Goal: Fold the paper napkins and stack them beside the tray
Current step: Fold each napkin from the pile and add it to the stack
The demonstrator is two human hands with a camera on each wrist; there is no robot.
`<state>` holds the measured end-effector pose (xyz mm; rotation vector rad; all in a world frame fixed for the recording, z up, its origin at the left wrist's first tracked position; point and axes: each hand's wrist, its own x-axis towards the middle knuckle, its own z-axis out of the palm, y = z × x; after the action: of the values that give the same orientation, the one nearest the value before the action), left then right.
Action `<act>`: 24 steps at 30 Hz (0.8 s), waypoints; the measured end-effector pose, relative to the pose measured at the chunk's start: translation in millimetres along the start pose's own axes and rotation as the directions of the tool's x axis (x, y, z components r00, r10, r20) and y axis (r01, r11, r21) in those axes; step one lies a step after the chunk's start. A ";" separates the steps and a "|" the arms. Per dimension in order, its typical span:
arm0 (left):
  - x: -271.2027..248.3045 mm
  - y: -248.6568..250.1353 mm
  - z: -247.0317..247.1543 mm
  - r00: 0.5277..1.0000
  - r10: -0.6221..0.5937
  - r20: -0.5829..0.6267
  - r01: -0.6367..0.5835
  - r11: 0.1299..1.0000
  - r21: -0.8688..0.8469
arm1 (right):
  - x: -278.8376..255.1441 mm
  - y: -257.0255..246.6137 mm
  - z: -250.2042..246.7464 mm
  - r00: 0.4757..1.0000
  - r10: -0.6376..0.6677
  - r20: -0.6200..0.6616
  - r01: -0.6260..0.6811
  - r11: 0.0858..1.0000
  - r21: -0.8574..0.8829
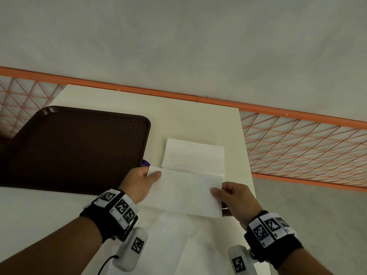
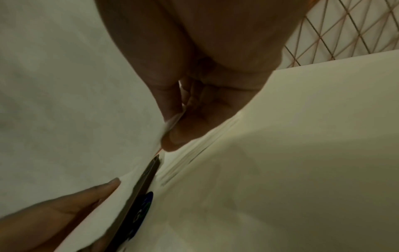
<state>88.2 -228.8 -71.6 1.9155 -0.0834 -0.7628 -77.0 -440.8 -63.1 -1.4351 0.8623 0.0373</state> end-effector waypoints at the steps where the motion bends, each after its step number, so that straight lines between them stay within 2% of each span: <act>1: 5.0 -1.7 1.5 1.000 -0.015 -0.008 0.015 0.998 0.055 | 4.6 -1.8 0.8 1.000 0.001 -0.003 -0.001 1.000 -0.012; 5: 16.8 -0.4 10.7 0.998 -0.032 0.057 0.026 0.994 0.103 | 30.1 -11.7 -0.3 0.994 -0.023 -0.107 0.020 0.999 -0.025; 8: 35.4 13.9 10.8 0.997 0.083 -0.007 -0.079 0.972 0.220 | 51.6 -24.0 -3.6 0.984 -0.063 -0.167 0.055 0.997 -0.052; 12: 66.2 34.4 14.4 0.975 0.211 -0.063 -0.167 0.896 0.412 | 85.1 -38.1 -11.4 0.957 -0.150 -0.249 0.089 0.966 -0.242; 17: 93.8 46.7 26.2 0.965 0.242 -0.102 -0.145 0.815 0.562 | 111.2 -46.8 -16.7 0.938 -0.179 -0.298 0.021 0.885 -0.465; 24: 113.7 37.6 36.0 0.981 0.154 -0.118 -0.028 0.715 0.698 | 130.8 -37.8 -21.3 0.937 -0.147 -0.318 -0.059 0.829 -0.556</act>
<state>169.4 -318.5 -103.2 2.6689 -0.4119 -0.5251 24.3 -527.1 -98.9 -2.0597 1.1711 -0.0019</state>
